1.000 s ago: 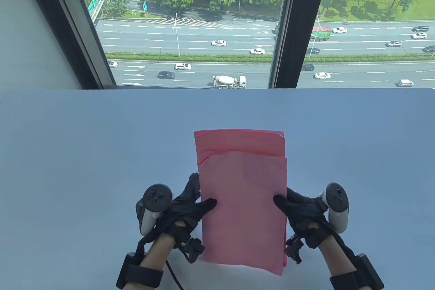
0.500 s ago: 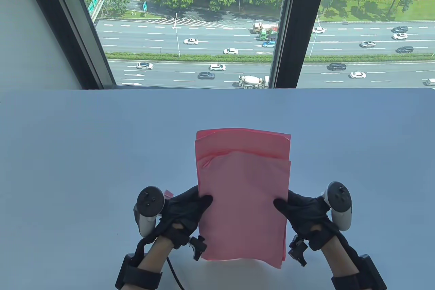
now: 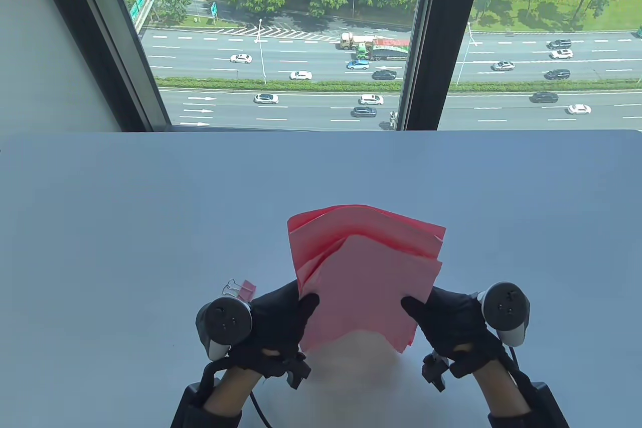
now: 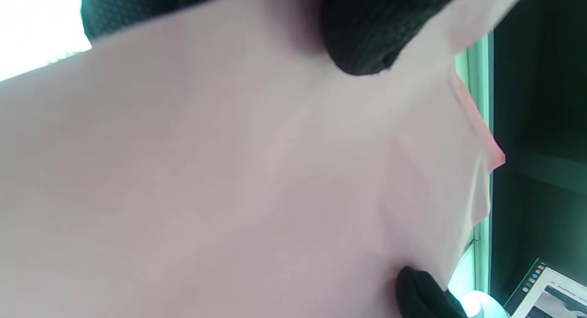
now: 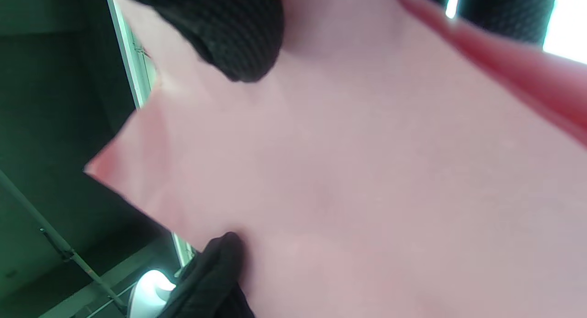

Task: Clip paper with binder clip (Left hand to clip)

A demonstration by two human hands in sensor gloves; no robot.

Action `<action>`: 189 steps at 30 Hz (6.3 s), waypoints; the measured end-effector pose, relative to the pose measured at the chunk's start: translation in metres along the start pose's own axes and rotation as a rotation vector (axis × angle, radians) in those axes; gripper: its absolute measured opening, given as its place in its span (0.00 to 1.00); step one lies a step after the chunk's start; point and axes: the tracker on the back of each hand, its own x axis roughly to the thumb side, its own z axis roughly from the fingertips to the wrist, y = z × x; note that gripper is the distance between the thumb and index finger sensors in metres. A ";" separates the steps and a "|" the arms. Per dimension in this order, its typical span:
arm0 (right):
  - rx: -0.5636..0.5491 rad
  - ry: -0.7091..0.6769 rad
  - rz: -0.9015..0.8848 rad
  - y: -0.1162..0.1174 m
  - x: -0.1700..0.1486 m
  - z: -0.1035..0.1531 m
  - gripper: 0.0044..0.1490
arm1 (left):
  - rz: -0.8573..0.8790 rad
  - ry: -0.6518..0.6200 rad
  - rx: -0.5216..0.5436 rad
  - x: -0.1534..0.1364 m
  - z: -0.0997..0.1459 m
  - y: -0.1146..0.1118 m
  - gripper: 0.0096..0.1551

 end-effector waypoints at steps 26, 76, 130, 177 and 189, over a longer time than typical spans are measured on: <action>0.023 0.024 0.018 -0.003 -0.004 -0.001 0.28 | 0.128 0.089 -0.043 -0.015 -0.001 0.003 0.42; 0.060 0.037 0.168 0.006 -0.012 0.001 0.30 | 0.037 0.117 -0.178 -0.028 -0.001 -0.009 0.27; -0.027 0.174 0.080 -0.007 -0.031 0.001 0.53 | 0.727 0.274 0.053 -0.044 0.003 0.009 0.27; -0.010 0.173 -0.109 -0.012 -0.032 -0.002 0.29 | 0.463 0.328 0.022 -0.047 0.001 0.025 0.33; -0.159 0.140 -0.130 -0.032 -0.030 0.001 0.28 | 0.315 0.264 0.143 -0.041 0.003 0.051 0.27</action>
